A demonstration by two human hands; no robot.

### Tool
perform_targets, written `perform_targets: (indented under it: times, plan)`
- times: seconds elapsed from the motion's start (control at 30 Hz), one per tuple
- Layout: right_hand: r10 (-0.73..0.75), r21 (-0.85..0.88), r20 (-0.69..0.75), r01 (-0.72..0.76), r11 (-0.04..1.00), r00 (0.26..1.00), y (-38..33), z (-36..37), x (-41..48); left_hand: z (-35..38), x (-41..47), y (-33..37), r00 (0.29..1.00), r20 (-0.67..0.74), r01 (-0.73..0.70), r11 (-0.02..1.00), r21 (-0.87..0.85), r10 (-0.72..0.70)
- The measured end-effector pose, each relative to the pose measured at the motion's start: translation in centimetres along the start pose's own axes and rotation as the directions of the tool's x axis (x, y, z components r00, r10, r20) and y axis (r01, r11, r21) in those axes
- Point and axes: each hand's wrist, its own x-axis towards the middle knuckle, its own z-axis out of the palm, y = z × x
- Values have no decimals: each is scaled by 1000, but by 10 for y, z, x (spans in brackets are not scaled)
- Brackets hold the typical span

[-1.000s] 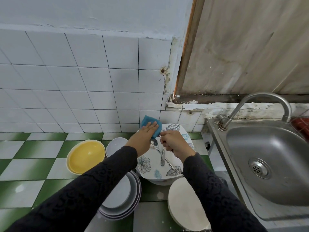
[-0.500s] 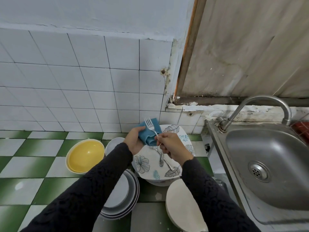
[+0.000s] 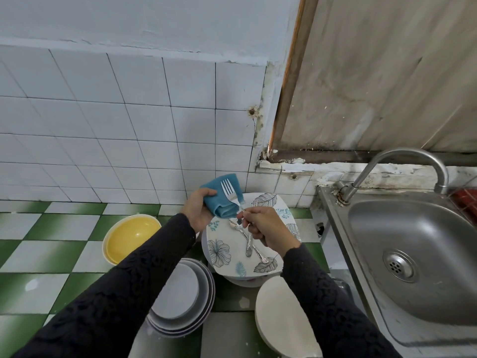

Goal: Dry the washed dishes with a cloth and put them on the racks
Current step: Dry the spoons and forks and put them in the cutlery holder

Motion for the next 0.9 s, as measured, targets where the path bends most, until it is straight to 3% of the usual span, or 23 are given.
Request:
perform_targets:
  times: [0.13, 0.4, 0.53, 0.77, 0.9]
  plan:
    - [-3, 2, 6, 3, 1000, 1000, 3, -1, 3, 0, -4, 0, 999, 40, -20, 999, -41, 21]
    - [-56, 207, -74, 70, 976, 996, -2, 12, 9, 15, -13, -17, 988, 147, -42, 999, 1, 41]
    - [-74, 296, -94, 99, 950, 993, -11, 14, 14, 19, -14, -21, 977, 195, -110, 988, 106, 88]
    - [24, 264, -39, -13, 964, 999, -10, 18, 12, 12, -9, -20, 980, 156, -148, 976, 159, 123]
    - [12, -42, -46, -14, 999, 999, -17, 10, 10, 4, -4, -24, 988, 64, -150, 977, 154, 141]
